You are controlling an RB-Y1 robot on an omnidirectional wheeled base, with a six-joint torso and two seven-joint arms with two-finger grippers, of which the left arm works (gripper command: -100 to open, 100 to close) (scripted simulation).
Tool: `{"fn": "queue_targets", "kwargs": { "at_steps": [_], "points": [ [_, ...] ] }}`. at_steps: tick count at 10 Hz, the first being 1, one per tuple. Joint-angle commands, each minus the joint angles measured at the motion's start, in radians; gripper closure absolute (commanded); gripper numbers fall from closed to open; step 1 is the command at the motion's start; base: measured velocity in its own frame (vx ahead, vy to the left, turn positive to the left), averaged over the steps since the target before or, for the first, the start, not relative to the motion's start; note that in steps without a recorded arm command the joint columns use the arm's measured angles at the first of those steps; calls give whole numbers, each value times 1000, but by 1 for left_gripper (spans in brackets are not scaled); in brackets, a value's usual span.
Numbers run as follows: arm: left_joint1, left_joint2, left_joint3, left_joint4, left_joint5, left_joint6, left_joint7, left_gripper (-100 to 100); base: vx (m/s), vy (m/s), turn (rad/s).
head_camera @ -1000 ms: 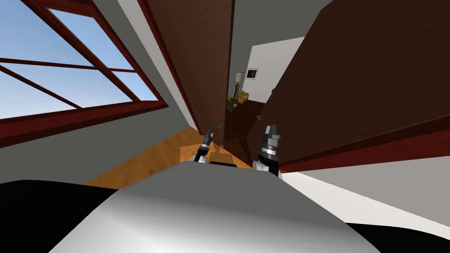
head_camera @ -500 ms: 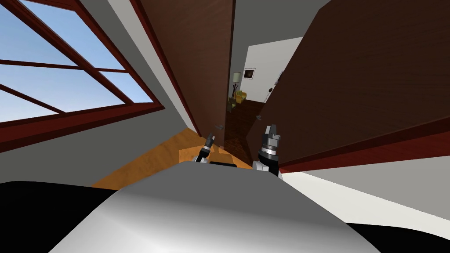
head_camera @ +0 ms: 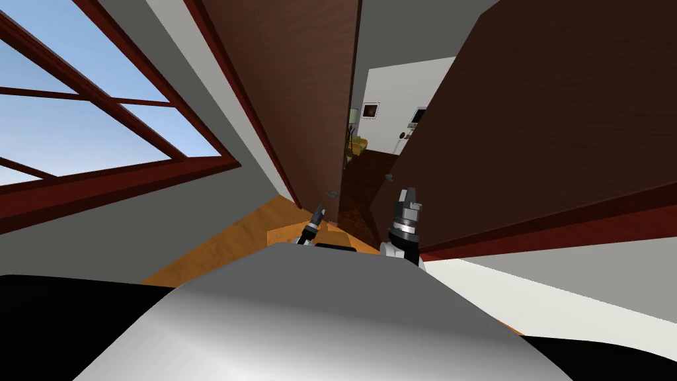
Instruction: Push the door open
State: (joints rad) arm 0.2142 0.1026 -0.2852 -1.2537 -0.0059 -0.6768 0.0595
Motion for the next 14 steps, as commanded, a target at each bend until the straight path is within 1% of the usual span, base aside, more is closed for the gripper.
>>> {"fn": "queue_targets", "kwargs": {
  "at_steps": [1,4,5,7,10,11,14],
  "points": [
    [-12,-1,-12,50,-2,-15,0,-100,71,104,-69],
    [-30,0,-30,123,-5,-31,1,-100,78,103,-78],
    [-39,1,-39,161,-7,-40,2,-100,94,101,-109],
    [-51,1,-51,207,-9,-50,3,-100,85,115,-72],
    [-61,1,-61,246,-11,-59,4,-100,66,76,-41],
    [-56,3,-59,231,-10,-54,4,-100,25,21,-9],
    [-70,-4,-50,252,-8,-57,1,-100,138,-55,-26]
  ]
}}
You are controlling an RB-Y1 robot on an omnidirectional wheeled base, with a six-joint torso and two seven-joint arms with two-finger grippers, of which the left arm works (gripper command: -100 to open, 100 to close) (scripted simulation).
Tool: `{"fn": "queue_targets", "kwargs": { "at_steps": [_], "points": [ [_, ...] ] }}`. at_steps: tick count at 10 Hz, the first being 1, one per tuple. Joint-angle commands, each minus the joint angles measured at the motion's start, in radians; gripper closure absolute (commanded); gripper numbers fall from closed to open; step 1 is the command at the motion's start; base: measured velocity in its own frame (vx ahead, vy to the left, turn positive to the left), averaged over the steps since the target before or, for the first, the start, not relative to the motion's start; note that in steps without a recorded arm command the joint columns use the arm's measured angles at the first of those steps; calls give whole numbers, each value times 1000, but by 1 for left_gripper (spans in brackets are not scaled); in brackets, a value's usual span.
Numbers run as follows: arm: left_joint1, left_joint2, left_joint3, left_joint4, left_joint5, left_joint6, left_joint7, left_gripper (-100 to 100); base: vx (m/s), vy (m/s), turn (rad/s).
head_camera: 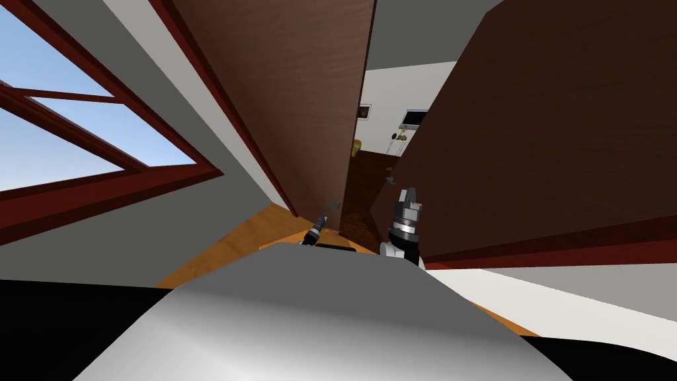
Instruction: Push the door open
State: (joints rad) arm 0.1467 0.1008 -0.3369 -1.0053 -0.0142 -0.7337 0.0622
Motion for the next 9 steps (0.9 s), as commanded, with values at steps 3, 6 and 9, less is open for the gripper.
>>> {"fn": "queue_targets", "kwargs": {
  "at_steps": [3,6,9],
  "points": [
    [-20,-13,14,26,3,-2,-5,-100,203,-58,-34],
    [-26,-18,18,35,4,-3,-6,-100,159,-47,-15],
    [-26,-18,18,35,4,-3,-6,100,-19,4,-7]
  ]
}}
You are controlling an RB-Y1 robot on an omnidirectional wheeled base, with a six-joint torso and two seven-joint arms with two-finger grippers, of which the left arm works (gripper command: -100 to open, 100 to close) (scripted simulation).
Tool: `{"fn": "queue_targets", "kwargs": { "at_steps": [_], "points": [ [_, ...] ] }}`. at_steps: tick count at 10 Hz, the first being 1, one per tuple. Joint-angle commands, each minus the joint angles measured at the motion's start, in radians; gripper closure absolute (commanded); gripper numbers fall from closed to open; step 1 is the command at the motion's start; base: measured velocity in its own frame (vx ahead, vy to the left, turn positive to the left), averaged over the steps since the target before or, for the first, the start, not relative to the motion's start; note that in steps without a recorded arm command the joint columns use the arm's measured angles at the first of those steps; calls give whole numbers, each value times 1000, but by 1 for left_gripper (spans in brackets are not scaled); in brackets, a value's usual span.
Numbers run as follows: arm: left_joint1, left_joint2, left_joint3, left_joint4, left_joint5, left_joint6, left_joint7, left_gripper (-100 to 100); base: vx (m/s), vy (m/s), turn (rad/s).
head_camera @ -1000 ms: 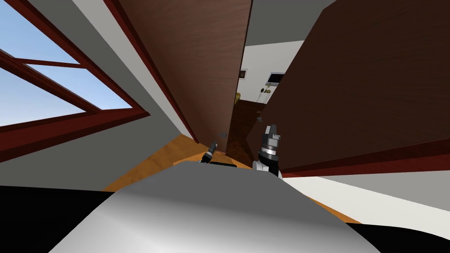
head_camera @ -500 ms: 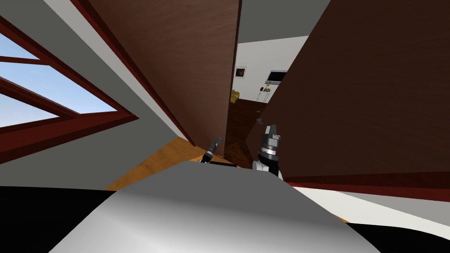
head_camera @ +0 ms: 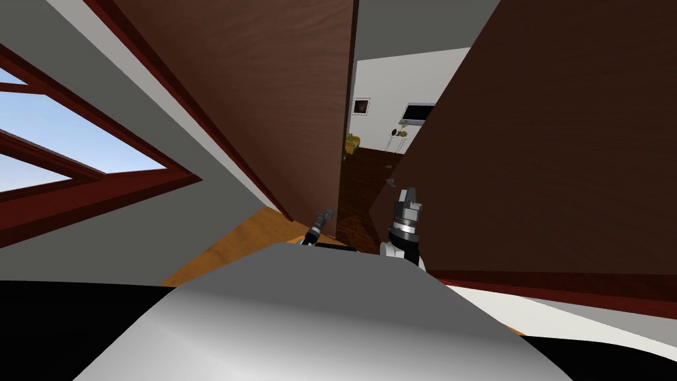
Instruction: Push the door open
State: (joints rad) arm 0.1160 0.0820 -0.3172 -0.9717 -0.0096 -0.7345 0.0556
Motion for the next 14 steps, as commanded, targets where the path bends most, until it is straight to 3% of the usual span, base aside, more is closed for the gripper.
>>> {"fn": "queue_targets", "kwargs": {
  "at_steps": [1,3,7,14],
  "points": [
    [5,0,-2,1,0,-2,0,100,0,0,0],
    [5,0,-2,1,0,-2,0,100,0,0,0],
    [-7,3,28,10,10,0,-9,100,120,-59,30],
    [-30,2,116,38,41,0,-37,100,167,-102,57]
  ]
}}
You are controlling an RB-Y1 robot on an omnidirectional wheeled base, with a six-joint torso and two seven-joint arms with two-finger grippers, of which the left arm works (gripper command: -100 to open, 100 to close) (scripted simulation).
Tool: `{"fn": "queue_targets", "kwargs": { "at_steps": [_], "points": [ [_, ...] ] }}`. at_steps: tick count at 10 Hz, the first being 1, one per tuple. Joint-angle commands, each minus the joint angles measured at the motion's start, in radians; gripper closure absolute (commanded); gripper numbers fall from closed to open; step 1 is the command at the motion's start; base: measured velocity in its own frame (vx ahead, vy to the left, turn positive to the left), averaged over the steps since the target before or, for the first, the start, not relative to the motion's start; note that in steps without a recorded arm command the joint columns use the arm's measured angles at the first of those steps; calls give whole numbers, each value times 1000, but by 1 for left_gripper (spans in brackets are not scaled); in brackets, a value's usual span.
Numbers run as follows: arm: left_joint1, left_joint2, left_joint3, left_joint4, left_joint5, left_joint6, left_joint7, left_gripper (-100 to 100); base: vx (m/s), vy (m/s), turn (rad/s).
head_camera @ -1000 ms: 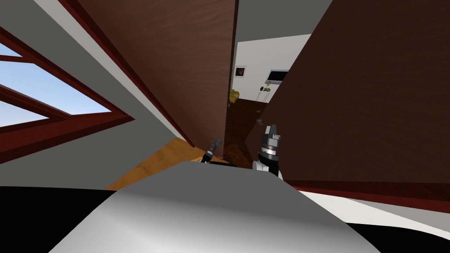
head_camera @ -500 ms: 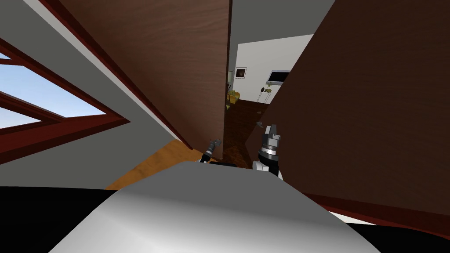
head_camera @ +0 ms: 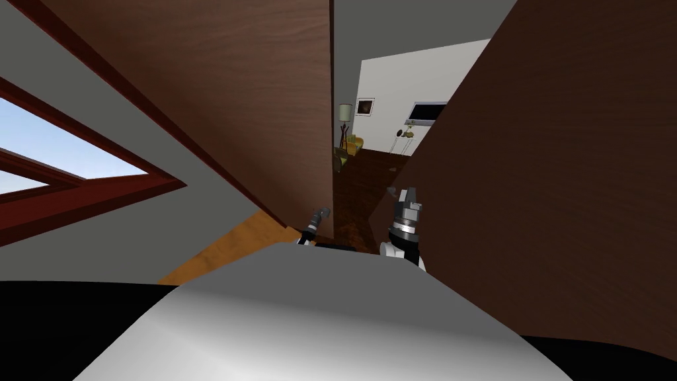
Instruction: Push the door open
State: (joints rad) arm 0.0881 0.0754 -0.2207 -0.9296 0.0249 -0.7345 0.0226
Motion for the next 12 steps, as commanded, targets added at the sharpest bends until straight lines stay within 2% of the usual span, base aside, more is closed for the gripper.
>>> {"fn": "queue_targets", "kwargs": {
  "at_steps": [1,6,12],
  "points": [
    [-6,7,36,2,12,0,-9,100,162,-108,110],
    [-22,-3,97,22,34,0,-28,100,148,-113,73],
    [-45,-30,184,50,64,-1,-56,100,174,-134,82]
  ]
}}
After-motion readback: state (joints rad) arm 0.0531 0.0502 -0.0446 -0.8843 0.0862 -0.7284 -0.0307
